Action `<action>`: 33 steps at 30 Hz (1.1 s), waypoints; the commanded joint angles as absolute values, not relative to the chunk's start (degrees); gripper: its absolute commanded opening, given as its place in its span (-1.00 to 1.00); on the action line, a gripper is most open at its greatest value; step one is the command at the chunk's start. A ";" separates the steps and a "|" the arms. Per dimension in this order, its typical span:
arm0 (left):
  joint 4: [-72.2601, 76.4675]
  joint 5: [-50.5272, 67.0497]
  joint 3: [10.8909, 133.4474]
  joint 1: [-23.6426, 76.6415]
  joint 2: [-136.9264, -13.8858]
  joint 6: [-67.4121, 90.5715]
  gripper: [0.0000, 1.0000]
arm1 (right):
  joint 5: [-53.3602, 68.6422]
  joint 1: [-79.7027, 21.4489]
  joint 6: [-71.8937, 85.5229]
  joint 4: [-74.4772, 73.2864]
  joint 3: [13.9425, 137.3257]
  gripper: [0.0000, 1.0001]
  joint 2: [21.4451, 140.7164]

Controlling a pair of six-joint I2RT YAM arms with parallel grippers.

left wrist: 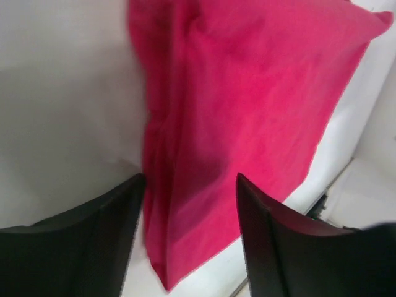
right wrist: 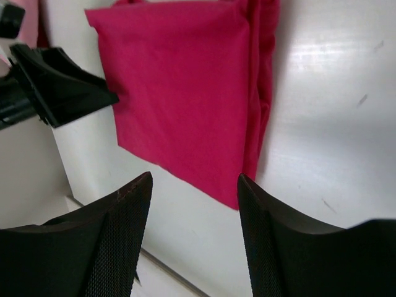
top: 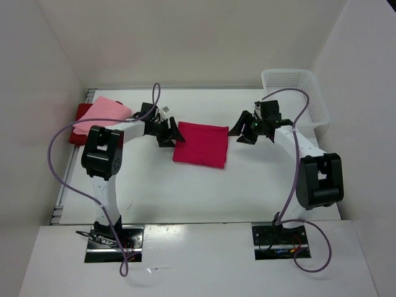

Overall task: Fold and stack the t-shirts
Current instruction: Put the neatly folded tshirt into the corner of the board with the left arm

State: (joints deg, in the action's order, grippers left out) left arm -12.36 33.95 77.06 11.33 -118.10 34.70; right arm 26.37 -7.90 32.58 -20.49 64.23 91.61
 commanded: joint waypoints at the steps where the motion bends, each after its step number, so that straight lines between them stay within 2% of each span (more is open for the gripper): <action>1: -10.28 34.63 79.27 14.05 -123.91 31.90 0.33 | 26.98 -8.35 34.18 -17.67 60.56 0.26 86.49; 3: -10.28 32.01 81.38 16.52 -124.98 31.90 0.07 | 26.98 -8.35 34.89 -17.14 58.80 0.26 85.00; 4: -10.28 31.12 82.08 17.31 -126.02 33.12 -0.16 | 26.98 -8.35 35.50 -17.14 58.80 0.26 83.34; 7: -10.29 29.01 84.55 18.37 -126.74 35.59 -0.51 | 28.47 -7.82 36.73 -17.14 56.69 0.26 79.64; 8: -10.28 29.00 85.16 18.37 -126.74 37.51 -0.73 | 29.26 -6.78 36.74 -16.62 56.08 0.26 78.76; 12: -12.29 26.55 92.09 18.37 -123.76 38.67 -0.99 | 31.55 -5.10 37.62 -16.61 53.36 0.26 75.50; 18: -19.24 30.93 109.92 12.24 -122.00 38.67 -0.99 | 32.08 -4.04 37.00 -17.67 50.89 0.26 73.92; 20: -19.77 30.94 111.88 9.51 -119.46 38.67 -0.99 | 32.69 -4.04 35.69 -18.28 50.89 0.26 74.61; 24: -18.64 31.55 109.88 -0.59 -114.18 39.98 -0.99 | 34.19 -4.04 35.16 -18.28 51.50 0.26 77.16; 26: -16.62 31.55 102.01 -8.06 -109.63 41.83 -0.99 | 35.59 -4.04 34.63 -18.28 52.90 0.26 77.70; 27: -13.91 30.68 98.21 -10.44 -107.86 42.88 -0.87 | 35.60 -4.04 34.02 -18.28 52.91 0.26 79.17; 29: -10.83 29.97 90.04 -17.47 -103.04 46.48 -0.34 | 36.91 -4.04 33.32 -18.28 54.22 0.26 80.15; 30: -7.16 30.84 81.30 -19.75 -101.35 47.80 -0.05 | 36.91 -4.04 33.31 -18.28 54.23 0.26 80.68; 32: -4.67 30.85 73.77 -24.84 -96.27 50.62 0.75 | 37.52 -4.04 32.70 -18.28 54.76 0.26 81.56; 33: -4.66 30.85 70.96 -26.00 -94.24 50.62 0.83 | 37.53 -4.04 32.70 -18.28 54.76 0.26 82.43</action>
